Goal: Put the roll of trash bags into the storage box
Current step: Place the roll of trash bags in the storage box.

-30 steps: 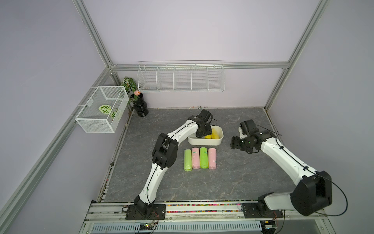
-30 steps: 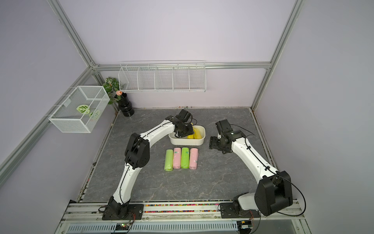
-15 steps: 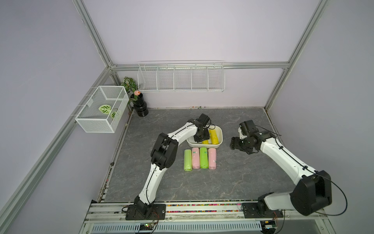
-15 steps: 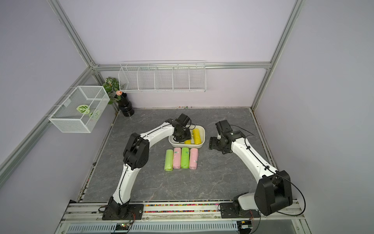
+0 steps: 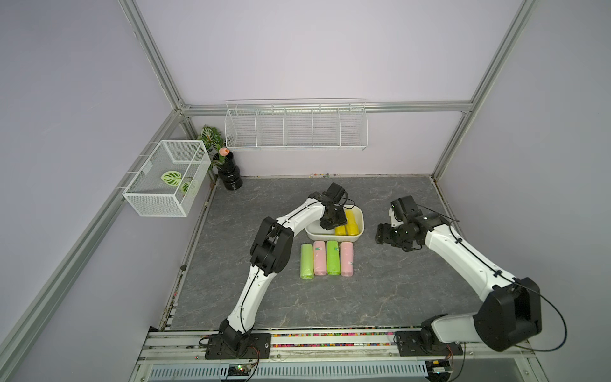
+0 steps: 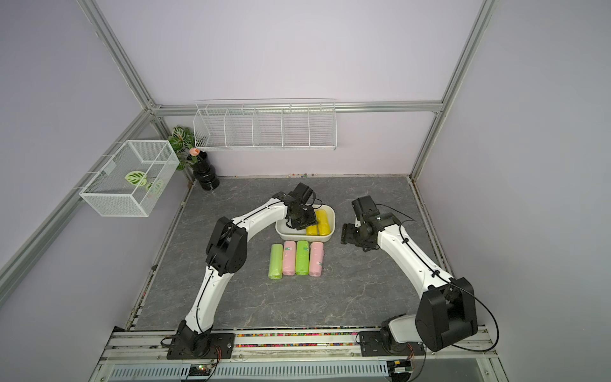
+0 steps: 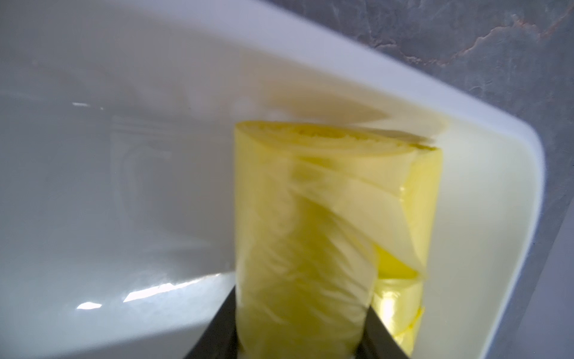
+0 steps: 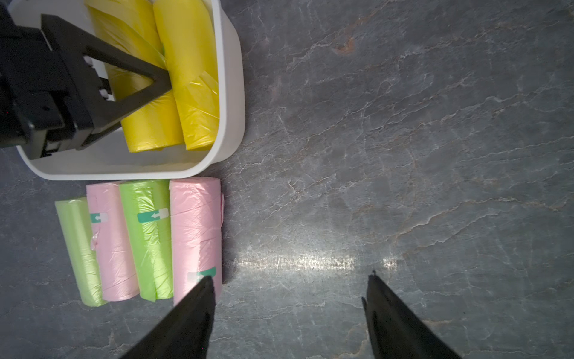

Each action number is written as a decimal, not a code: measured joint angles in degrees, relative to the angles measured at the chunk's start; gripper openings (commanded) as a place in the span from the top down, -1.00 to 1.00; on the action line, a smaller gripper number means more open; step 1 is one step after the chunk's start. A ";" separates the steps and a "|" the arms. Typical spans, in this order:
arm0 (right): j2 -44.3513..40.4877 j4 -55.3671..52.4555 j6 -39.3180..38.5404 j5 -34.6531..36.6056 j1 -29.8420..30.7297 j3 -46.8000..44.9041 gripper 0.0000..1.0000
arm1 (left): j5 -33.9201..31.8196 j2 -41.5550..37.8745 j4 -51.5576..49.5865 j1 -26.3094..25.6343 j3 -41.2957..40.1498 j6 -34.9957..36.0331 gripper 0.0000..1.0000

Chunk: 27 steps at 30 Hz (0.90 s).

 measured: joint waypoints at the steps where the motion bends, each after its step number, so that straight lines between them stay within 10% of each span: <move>1: 0.20 0.13 0.00 -0.15 0.00 0.00 -0.56 | 0.28 0.39 0.09 0.00 0.04 -0.02 0.53; 27: 1.25 0.81 0.00 -1.03 0.00 -0.46 -0.57 | 1.07 2.03 1.14 -0.74 2.62 1.09 -0.34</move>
